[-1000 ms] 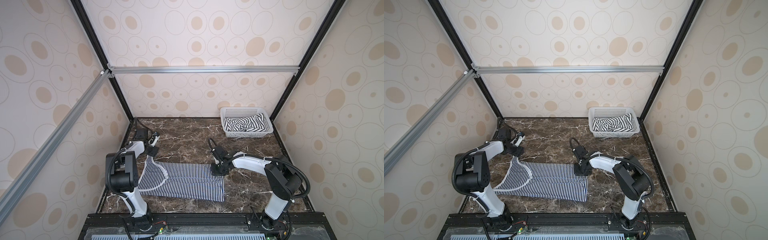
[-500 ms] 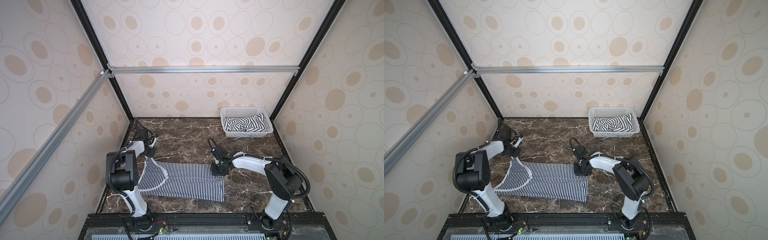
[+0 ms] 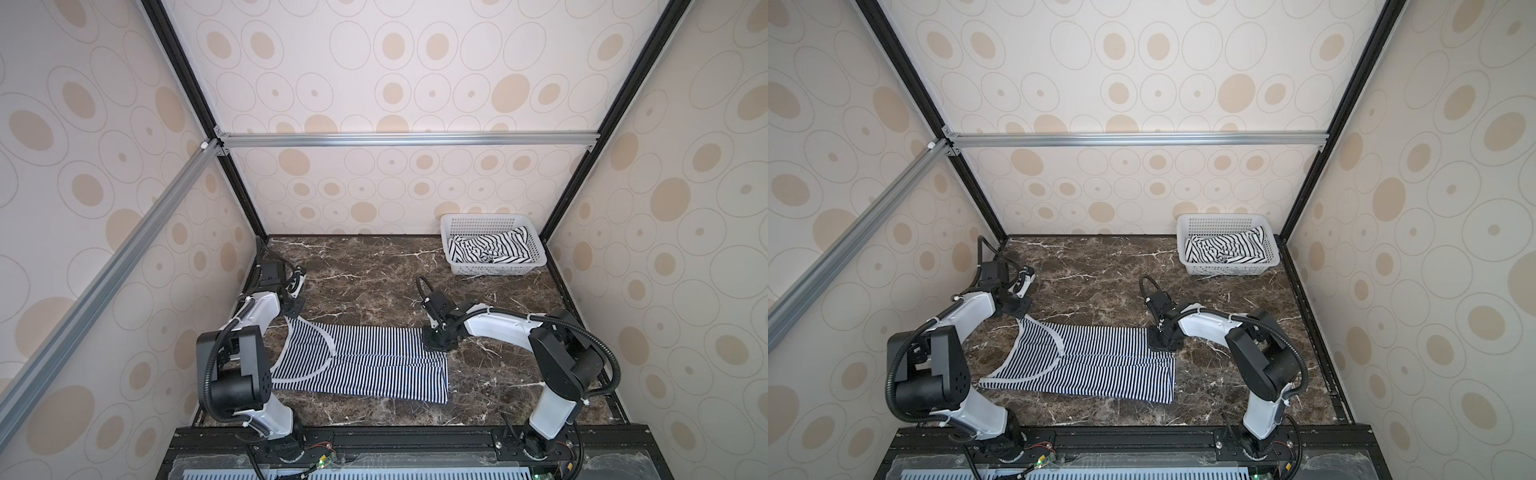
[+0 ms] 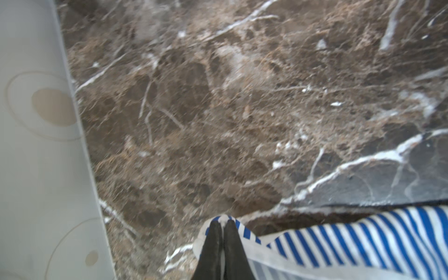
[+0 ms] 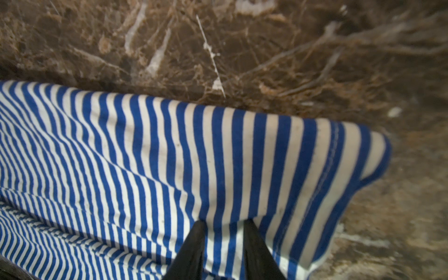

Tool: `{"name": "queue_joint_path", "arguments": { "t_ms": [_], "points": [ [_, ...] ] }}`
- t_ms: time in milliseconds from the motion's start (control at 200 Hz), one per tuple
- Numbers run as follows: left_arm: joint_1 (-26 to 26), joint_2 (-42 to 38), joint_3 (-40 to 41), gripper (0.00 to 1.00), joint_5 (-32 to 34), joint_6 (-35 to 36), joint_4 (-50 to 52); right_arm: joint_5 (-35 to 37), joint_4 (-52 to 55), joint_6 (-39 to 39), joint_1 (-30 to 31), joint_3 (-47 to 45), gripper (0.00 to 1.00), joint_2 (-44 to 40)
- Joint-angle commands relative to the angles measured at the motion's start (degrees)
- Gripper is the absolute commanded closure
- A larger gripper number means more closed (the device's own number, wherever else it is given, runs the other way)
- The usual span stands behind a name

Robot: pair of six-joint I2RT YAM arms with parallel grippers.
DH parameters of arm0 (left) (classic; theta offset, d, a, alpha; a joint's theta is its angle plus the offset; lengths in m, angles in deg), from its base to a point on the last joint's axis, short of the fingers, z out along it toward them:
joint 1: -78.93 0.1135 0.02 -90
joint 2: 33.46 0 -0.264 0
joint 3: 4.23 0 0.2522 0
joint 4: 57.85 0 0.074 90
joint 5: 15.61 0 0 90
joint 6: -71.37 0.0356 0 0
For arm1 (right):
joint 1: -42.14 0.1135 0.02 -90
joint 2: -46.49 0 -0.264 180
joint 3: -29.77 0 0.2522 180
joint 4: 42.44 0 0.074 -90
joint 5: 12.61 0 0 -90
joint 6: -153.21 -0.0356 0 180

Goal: Fold and stack tank tops
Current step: Smooth out the tank top at the center of the table.

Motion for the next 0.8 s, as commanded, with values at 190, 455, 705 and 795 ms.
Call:
{"name": "queue_joint_path", "arguments": {
  "t_ms": [190, 455, 705, 795],
  "points": [
    [5.46, -7.85, 6.83, 0.94, -6.26, 2.99, -2.92, 1.44, 1.35, -0.59, 0.42, -2.34, 0.70, -0.15],
    [7.14, -10.06, 12.59, 0.86, -6.99, 2.82, -6.95, 2.09, 2.14, -0.33, 0.37, -3.32, 0.70, -1.25],
    [7.86, -8.48, 17.13, 0.83, 0.73, 0.91, -17.08, 1.93, 2.47, 0.46, 0.44, -3.32, 0.70, -2.00],
    [8.25, -6.32, 16.65, 0.84, 5.49, 0.16, -19.50, 2.08, 2.57, 0.80, 0.37, -3.36, 0.70, -2.93]
  ]
}}
